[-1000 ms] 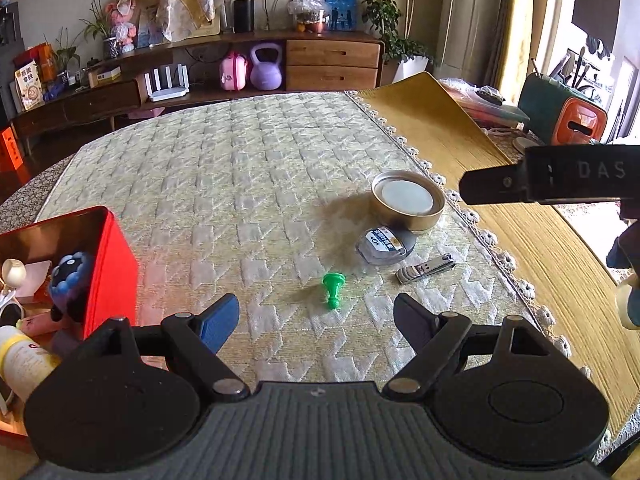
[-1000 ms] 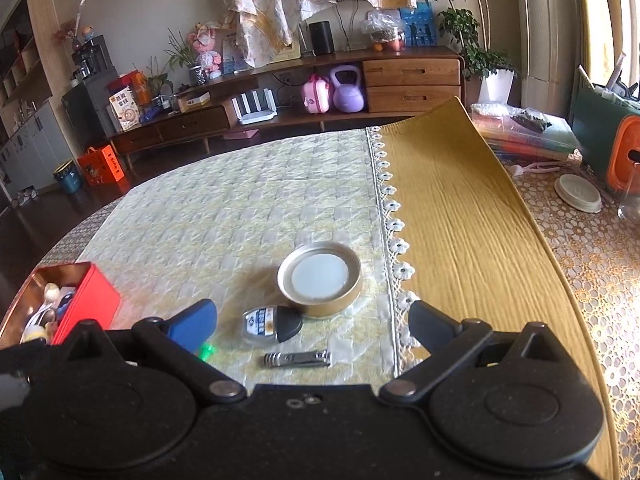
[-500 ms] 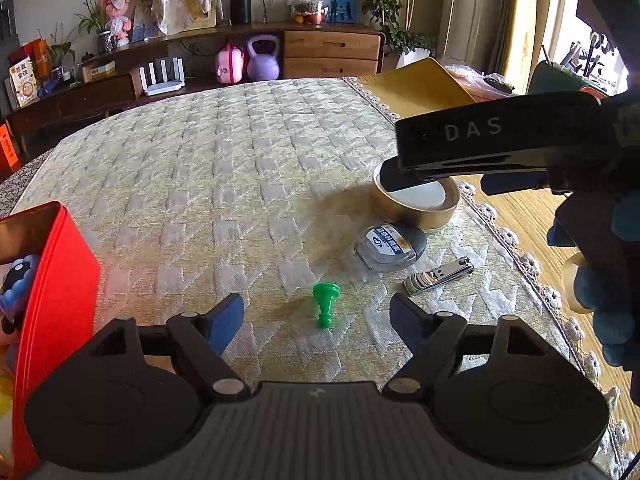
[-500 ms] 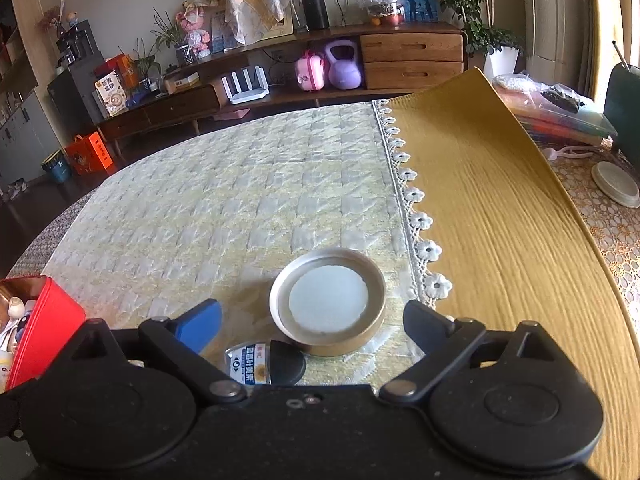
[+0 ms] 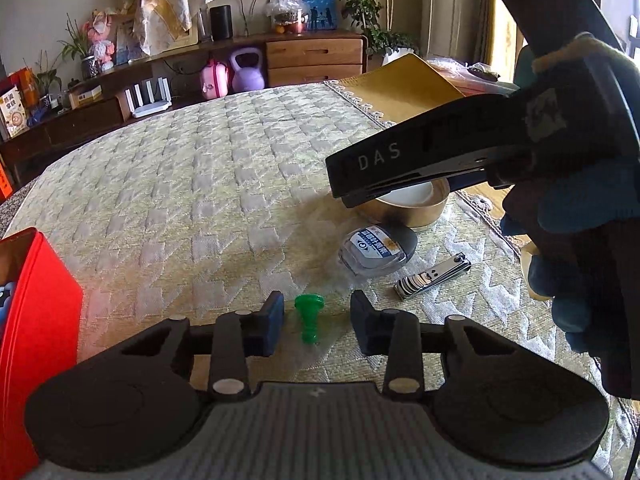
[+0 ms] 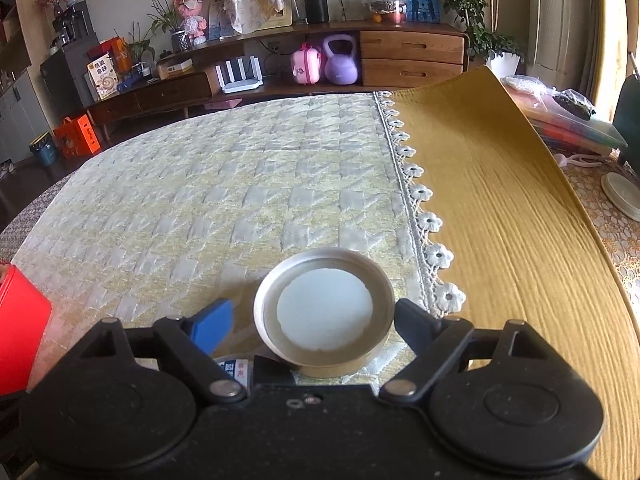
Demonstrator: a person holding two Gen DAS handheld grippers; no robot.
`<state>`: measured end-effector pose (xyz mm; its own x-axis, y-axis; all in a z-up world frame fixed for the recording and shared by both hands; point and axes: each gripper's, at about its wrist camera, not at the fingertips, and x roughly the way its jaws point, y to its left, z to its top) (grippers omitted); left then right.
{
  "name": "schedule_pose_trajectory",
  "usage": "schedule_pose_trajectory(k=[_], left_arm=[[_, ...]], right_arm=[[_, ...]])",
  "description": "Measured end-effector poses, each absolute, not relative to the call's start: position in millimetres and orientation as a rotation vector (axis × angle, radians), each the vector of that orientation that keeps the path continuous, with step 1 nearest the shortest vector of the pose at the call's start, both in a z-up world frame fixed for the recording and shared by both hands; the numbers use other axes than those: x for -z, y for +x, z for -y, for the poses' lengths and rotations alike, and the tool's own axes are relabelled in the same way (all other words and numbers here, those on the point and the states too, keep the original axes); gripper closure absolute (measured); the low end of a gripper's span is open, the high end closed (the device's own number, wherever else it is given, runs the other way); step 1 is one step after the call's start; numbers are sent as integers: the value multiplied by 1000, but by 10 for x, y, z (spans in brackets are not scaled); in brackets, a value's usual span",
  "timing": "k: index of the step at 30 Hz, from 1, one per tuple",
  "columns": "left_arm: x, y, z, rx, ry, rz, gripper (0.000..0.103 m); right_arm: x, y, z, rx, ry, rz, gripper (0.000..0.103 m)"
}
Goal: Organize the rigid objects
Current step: 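Move both grippers toward the green plastic piece and silver round lid, then grasp the green plastic piece with the left gripper while the right gripper grasps the silver lid, then carry the green piece and silver lid with both grippers to the red tin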
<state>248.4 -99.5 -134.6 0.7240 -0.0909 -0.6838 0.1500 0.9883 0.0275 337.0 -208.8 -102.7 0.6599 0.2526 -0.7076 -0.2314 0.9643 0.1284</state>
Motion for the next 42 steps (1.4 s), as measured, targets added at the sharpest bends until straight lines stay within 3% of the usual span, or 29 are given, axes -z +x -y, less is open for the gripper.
schedule_pose_trajectory(k=[5, 8, 42], left_arm=[[1344, 2468, 1046, 138, 97, -747, 85], [1342, 2472, 1054, 139, 95, -750, 88], [646, 1900, 445, 94, -26, -749, 88]], right_arm=[[1070, 3400, 2121, -255, 31, -814, 26], [1069, 3394, 2114, -252, 23, -811, 26], [241, 2387, 2031, -449, -17, -772, 27]])
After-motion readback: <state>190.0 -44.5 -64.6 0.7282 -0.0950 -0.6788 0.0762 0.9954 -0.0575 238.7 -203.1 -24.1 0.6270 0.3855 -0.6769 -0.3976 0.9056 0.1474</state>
